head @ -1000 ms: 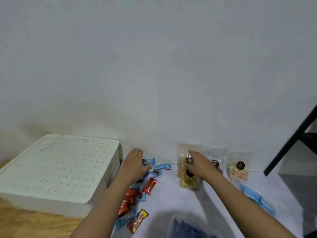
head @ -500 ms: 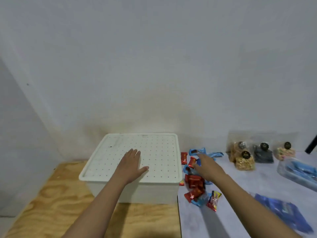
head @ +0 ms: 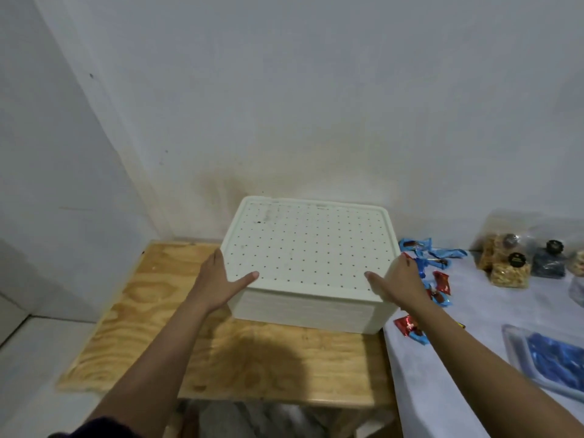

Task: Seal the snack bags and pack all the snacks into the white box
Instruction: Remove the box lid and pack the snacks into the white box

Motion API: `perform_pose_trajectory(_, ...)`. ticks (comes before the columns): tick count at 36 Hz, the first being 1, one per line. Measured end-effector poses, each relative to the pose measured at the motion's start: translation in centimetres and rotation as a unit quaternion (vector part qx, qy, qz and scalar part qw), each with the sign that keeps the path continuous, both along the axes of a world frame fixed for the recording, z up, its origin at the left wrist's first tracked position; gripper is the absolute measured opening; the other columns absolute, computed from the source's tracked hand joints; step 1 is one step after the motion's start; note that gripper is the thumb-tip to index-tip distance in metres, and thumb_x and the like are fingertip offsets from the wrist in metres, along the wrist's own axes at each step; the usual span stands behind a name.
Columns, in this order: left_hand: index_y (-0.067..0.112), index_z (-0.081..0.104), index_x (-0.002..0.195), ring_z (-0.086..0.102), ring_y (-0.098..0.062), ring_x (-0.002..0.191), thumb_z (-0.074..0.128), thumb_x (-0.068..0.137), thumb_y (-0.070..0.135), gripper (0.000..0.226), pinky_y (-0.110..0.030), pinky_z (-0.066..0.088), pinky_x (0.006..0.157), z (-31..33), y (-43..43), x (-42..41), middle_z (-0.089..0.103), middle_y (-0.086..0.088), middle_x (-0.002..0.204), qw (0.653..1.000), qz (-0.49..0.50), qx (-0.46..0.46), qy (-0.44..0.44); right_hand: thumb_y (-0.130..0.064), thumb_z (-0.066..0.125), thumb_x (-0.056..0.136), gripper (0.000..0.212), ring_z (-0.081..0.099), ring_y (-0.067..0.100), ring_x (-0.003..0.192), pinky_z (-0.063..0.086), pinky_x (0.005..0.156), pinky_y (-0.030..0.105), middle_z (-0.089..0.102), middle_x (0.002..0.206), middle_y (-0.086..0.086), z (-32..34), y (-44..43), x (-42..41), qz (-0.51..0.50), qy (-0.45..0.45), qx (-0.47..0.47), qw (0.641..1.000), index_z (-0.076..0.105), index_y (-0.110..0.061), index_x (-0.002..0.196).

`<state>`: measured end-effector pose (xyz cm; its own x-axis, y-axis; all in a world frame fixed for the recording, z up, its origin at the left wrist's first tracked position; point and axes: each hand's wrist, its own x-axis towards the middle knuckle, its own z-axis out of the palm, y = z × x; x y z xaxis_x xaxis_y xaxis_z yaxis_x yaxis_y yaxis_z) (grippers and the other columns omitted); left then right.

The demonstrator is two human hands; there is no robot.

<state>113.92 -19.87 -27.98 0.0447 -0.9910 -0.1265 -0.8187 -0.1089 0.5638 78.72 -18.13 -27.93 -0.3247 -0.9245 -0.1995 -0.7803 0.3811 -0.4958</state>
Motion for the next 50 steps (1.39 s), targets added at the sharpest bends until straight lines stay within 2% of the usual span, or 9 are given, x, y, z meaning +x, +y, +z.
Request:
perform_pose_trajectory(3, 0.021, 0.031, 0.137, 0.041, -0.025, 0.126, 0.067, 0.049, 0.081, 0.113, -0.048, 0.044, 0.099, -0.7, -1.1, 0.2, 0.042, -0.004, 0.137, 0.999, 0.014, -0.002, 0.045, -0.049, 0.07, 0.074, 0.092, 0.038, 0.034, 0.127, 0.04, 0.101, 0.046, 0.029, 0.142, 0.02, -0.1, -0.4, 0.1, -0.03, -0.016, -0.01, 0.999, 0.024, -0.001, 0.138)
perform_pose_trajectory(8, 0.017, 0.041, 0.129, 0.046, -0.024, 0.115, 0.085, 0.052, 0.051, 0.095, -0.038, 0.044, 0.091, -0.3, -0.9, -0.7, 0.046, -0.005, 0.124, 0.993, 0.043, -0.042, 0.104, -0.047, 0.072, 0.074, 0.097, 0.03, 0.036, 0.135, 0.035, 0.107, 0.049, 0.021, 0.149, 0.02, -0.2, -0.3, 0.4, -0.052, -0.028, -0.02, 0.998, 0.02, -0.003, 0.142)
perform_pose_trajectory(12, 0.016, 0.04, 0.132, 0.046, -0.026, 0.118, 0.086, 0.05, 0.05, 0.1, -0.041, 0.045, 0.095, -0.4, -0.8, -0.6, 0.045, -0.006, 0.129, 0.989, 0.058, -0.051, 0.127, -0.042, 0.074, 0.074, 0.091, 0.037, 0.036, 0.129, 0.04, 0.1, 0.047, 0.026, 0.145, 0.019, 0.6, -0.2, 0.6, -0.05, -0.033, -0.054, 0.997, 0.024, -0.003, 0.139)
perform_pose_trajectory(19, 0.015, 0.024, 0.145, 0.033, -0.027, 0.134, 0.085, 0.056, 0.047, 0.112, -0.044, 0.034, 0.107, 1.3, -0.6, -0.4, 0.031, -0.007, 0.146, 0.983, 0.082, -0.085, 0.143, -0.044, 0.073, 0.073, 0.092, 0.031, 0.037, 0.134, 0.038, 0.103, 0.049, 0.022, 0.149, 0.018, 3.0, -0.5, 1.4, -0.039, -0.026, -0.119, 0.992, 0.023, -0.006, 0.14)
perform_pose_trajectory(24, 0.018, 0.031, 0.141, 0.038, -0.028, 0.129, 0.086, 0.052, 0.049, 0.11, -0.046, 0.039, 0.104, 2.4, 0.7, 2.1, 0.036, -0.007, 0.141, 0.976, 0.109, -0.108, 0.154, -0.04, 0.073, 0.076, 0.093, 0.033, 0.035, 0.134, 0.04, 0.102, 0.045, 0.019, 0.151, 0.015, 4.6, -0.9, 4.0, -0.01, -0.045, -0.143, 0.989, 0.018, -0.006, 0.143)
perform_pose_trajectory(27, 0.016, 0.029, 0.142, 0.035, -0.027, 0.132, 0.087, 0.058, 0.036, 0.104, -0.041, 0.034, 0.104, 2.8, 2.3, 4.4, 0.033, -0.008, 0.144, 0.968, 0.152, -0.128, 0.151, -0.041, 0.073, 0.075, 0.093, 0.036, 0.035, 0.131, 0.041, 0.1, 0.045, 0.022, 0.149, 0.015, 4.9, -1.4, 6.7, 0.018, -0.057, -0.158, 0.986, 0.02, -0.007, 0.142)
perform_pose_trajectory(35, 0.013, 0.012, 0.149, 0.021, -0.025, 0.141, 0.083, 0.06, 0.044, 0.118, -0.042, 0.025, 0.113, 2.1, 7.8, 14.3, 0.015, -0.007, 0.156, 0.949, 0.258, -0.121, 0.133, -0.04, 0.073, 0.075, 0.096, 0.033, 0.031, 0.134, 0.04, 0.102, 0.039, 0.02, 0.151, 0.013, 4.9, -2.5, 17.5, 0.128, -0.094, -0.141, 0.977, 0.016, -0.005, 0.145)
perform_pose_trajectory(44, 0.014, 0.026, 0.144, 0.036, -0.029, 0.132, 0.086, 0.058, 0.037, 0.108, -0.045, 0.035, 0.106, -0.4, 13.3, 26.9, 0.032, -0.01, 0.145, 0.92, 0.35, -0.111, 0.137, -0.043, 0.073, 0.075, 0.1, 0.027, 0.032, 0.139, 0.033, 0.109, 0.04, 0.017, 0.153, 0.015, 3.3, -3.3, 32.8, 0.218, -0.083, -0.075, 0.97, 0.013, -0.007, 0.147)
perform_pose_trajectory(50, 0.015, 0.03, 0.14, 0.036, -0.028, 0.129, 0.086, 0.046, 0.048, 0.115, -0.044, 0.037, 0.102, -3.1, 15.2, 32.5, 0.036, -0.006, 0.14, 0.909, 0.37, -0.096, 0.165, -0.043, 0.073, 0.074, 0.095, 0.029, 0.031, 0.136, 0.034, 0.107, 0.04, 0.022, 0.149, 0.014, 1.0, -3.4, 39.7, 0.25, -0.059, -0.033, 0.966, 0.019, -0.006, 0.144)
